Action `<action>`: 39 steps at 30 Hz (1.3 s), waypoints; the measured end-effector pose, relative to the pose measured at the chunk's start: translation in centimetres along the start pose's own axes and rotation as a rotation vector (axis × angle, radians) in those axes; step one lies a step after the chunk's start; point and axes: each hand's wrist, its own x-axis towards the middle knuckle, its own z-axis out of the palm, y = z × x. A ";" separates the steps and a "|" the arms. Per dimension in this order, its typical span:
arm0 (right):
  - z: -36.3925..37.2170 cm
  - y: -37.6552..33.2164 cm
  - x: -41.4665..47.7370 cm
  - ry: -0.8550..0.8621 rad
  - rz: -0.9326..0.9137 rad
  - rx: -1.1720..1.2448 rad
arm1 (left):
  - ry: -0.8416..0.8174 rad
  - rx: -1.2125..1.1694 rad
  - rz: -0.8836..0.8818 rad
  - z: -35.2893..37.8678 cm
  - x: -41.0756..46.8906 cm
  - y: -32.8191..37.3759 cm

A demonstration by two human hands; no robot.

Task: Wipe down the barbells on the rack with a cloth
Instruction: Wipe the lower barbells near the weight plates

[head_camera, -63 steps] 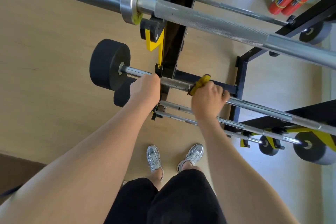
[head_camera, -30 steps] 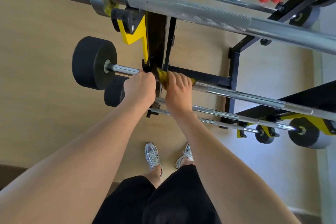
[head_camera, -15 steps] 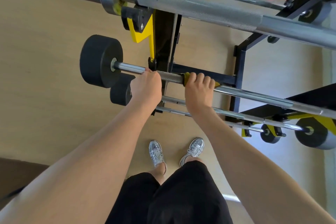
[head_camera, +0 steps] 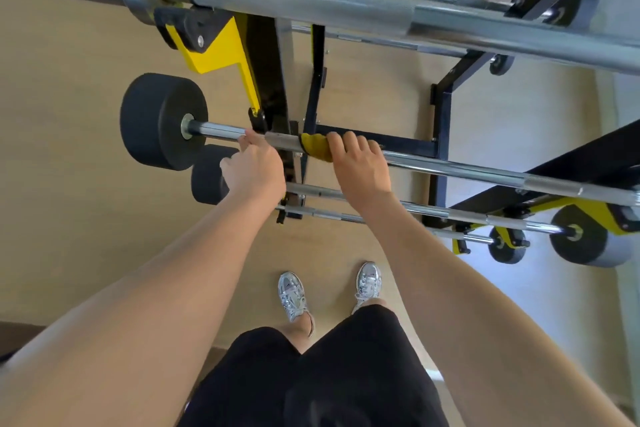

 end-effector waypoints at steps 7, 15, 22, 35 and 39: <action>-1.0 9.9 -5.3 -0.036 0.105 0.034 | 0.107 0.087 0.264 0.2 -1.8 7.2; -2.2 21.7 -10.9 -0.058 0.171 0.042 | 0.067 0.018 0.692 -0.1 -4.9 21.7; -3.6 32.6 -16.5 -0.104 0.227 0.062 | -0.010 -0.022 0.775 -0.2 -8.6 32.9; -2.7 32.4 -18.1 -0.070 0.513 0.031 | -0.232 0.235 0.560 -3.0 -10.4 42.0; -3.2 31.5 -18.3 -0.045 0.205 0.298 | -0.252 0.232 0.507 -2.8 -10.9 42.8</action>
